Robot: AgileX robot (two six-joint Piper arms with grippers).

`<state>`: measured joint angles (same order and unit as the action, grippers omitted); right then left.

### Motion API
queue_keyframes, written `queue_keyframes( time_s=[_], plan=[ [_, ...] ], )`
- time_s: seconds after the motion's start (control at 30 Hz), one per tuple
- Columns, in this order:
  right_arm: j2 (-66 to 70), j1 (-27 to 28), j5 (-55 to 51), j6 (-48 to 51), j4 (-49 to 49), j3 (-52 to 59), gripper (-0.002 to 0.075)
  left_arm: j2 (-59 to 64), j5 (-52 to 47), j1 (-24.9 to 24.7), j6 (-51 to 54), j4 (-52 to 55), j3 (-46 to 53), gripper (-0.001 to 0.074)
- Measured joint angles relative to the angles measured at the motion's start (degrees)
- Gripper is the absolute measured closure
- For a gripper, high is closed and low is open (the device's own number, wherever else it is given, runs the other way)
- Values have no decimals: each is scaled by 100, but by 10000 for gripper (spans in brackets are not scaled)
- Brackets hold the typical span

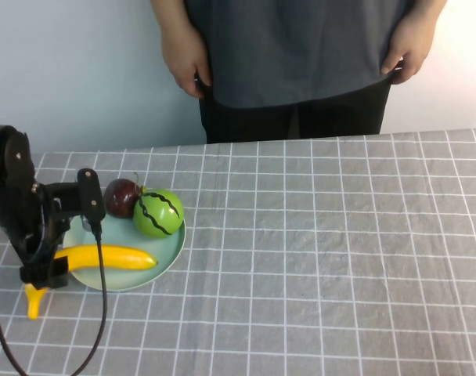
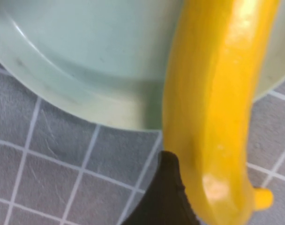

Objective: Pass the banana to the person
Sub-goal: Pick up the banana

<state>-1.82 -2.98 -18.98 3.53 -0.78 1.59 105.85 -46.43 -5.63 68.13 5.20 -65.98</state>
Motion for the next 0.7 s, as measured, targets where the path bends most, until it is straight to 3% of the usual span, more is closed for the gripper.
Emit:
queue_keyframes(
  time_s=[0.33, 0.7],
  plan=[
    [0, 0, 0, 0, 0, 0, 731, 316, 521, 0, 22, 61, -9, 204],
    [0, 0, 0, 0, 0, 0, 732, 471, 951, 0, 42, 216, -9, 276]
  ],
)
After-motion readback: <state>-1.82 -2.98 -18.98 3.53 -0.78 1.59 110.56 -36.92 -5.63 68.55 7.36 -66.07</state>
